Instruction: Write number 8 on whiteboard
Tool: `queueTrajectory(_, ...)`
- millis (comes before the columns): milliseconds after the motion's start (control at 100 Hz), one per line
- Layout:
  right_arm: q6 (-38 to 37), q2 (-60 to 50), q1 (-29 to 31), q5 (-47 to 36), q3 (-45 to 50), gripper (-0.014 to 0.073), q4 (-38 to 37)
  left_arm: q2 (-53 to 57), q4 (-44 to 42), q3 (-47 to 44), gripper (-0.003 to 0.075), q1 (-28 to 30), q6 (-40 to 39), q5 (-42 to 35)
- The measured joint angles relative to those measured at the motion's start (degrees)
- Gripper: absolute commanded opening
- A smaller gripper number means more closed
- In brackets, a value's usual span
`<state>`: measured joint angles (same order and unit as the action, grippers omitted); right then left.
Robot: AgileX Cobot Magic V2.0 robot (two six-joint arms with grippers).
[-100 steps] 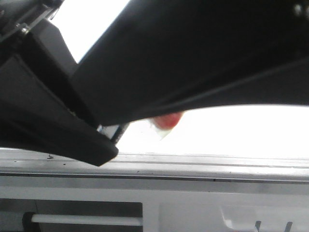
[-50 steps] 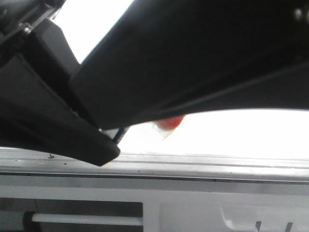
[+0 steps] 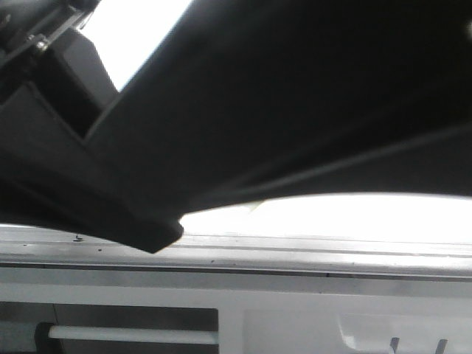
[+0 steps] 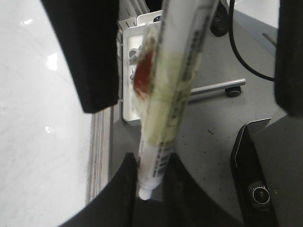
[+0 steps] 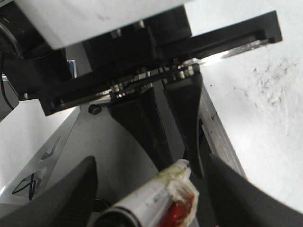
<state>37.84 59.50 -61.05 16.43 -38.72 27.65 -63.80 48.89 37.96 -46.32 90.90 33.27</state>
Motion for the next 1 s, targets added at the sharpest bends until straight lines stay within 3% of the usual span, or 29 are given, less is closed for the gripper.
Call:
queueTrajectory(660,-0.2,3.6,1.5,0.7,0.9,0.0313,-0.3,0.0,0.0,0.1,-0.002,0.0,0.1,0.1)
queueTrajectory(1000,-0.2,-1.6,0.8,-1.6,0.9,0.0314,-0.3,0.0,-0.6,0.1,-0.002,1.5,0.0,0.1)
